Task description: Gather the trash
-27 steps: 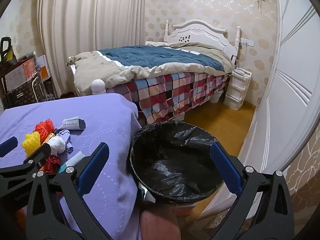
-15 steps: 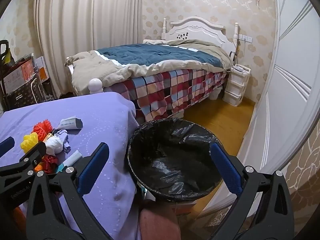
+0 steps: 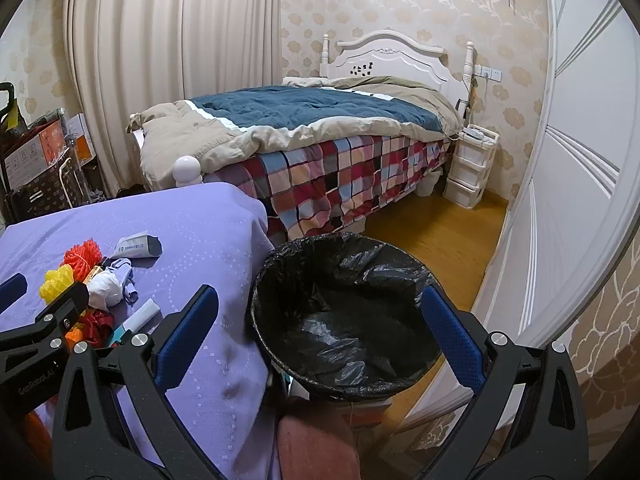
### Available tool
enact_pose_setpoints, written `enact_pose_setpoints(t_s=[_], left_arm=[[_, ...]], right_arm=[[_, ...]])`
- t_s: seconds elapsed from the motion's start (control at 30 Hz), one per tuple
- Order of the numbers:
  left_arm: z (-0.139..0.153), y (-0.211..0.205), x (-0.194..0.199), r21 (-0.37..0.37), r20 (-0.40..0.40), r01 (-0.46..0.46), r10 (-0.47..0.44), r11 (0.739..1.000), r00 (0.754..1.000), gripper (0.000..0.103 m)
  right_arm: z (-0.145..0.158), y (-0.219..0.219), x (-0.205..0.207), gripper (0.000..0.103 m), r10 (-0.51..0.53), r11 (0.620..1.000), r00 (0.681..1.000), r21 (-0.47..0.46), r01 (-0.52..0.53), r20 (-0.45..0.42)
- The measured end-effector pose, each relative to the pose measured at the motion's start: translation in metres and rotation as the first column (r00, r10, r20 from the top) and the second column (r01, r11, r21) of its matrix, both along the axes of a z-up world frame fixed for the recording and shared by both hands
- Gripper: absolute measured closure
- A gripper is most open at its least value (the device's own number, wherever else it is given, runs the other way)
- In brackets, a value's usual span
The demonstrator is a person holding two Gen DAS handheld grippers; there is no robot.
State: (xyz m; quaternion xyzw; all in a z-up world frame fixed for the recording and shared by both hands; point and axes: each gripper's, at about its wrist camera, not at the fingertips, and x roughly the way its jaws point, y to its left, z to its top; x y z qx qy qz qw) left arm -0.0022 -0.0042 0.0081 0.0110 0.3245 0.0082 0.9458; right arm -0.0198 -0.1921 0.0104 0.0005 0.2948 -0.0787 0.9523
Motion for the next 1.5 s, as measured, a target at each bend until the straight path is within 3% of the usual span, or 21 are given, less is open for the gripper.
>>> enact_pose_setpoints(t_s=[1.5], left_arm=[[-0.0076,-0.0014,-0.0004,-0.004,-0.01,0.002,-0.003,1.0,1.0,0.007]], right_arm=[[-0.0003,-0.0002,0.0009,0.004,0.0,1.0,1.0,0.0,0.0,-0.005]])
